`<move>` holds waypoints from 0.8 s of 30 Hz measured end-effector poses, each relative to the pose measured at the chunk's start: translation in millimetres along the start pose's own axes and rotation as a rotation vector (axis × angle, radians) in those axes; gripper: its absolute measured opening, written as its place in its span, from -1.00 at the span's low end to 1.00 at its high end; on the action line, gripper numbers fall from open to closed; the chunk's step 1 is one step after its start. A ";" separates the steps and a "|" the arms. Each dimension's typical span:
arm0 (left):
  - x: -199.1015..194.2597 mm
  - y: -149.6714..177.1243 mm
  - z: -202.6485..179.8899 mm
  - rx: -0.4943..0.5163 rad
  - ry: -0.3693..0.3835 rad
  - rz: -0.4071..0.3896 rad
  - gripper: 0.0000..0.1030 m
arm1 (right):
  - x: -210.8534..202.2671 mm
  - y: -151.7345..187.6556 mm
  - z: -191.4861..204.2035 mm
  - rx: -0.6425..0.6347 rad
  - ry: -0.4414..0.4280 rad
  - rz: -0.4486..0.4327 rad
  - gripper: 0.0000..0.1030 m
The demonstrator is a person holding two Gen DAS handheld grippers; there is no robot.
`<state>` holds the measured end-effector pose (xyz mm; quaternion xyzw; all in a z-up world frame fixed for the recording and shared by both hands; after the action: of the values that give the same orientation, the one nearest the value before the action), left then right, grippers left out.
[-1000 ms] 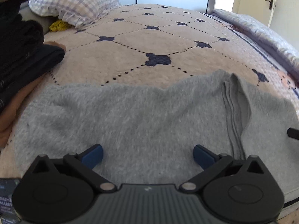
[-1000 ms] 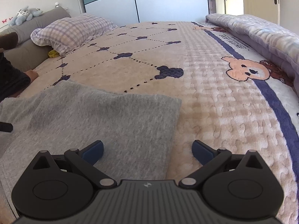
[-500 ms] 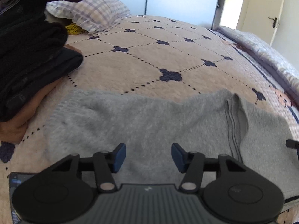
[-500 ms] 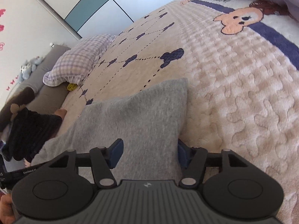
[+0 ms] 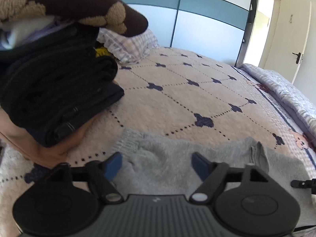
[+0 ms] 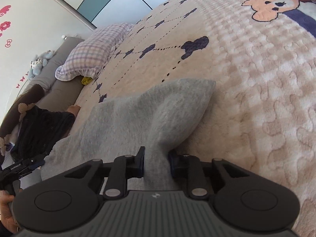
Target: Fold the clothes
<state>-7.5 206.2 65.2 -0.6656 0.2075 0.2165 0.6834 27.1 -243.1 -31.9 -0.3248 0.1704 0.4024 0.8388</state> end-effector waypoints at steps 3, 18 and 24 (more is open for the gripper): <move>17.2 -0.3 8.5 0.063 -0.042 0.031 0.93 | -5.0 -2.5 0.8 -0.018 0.009 -0.007 -0.57; 111.2 21.5 26.1 -0.063 0.089 0.287 0.74 | -3.2 -11.0 -29.9 0.150 -0.082 0.015 -0.58; 91.8 -11.1 13.1 -0.067 0.070 0.196 -0.07 | -14.6 -30.7 11.9 -0.108 0.017 -0.058 -0.69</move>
<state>74.0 220.8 22.2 -0.6719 0.2879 0.2659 0.6285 42.5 -257.5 -2.7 -0.3779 0.1463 0.3838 0.8298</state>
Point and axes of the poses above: each gripper's, at about its wrist camera, not at the fingertips, and x roughly the way its jaws point, z to its left, y to its underside, the point moved 6 cm from there along x, roughly the way its jaws point, and after that the axes turned 10 degrees about x, right-handed, at the moved point
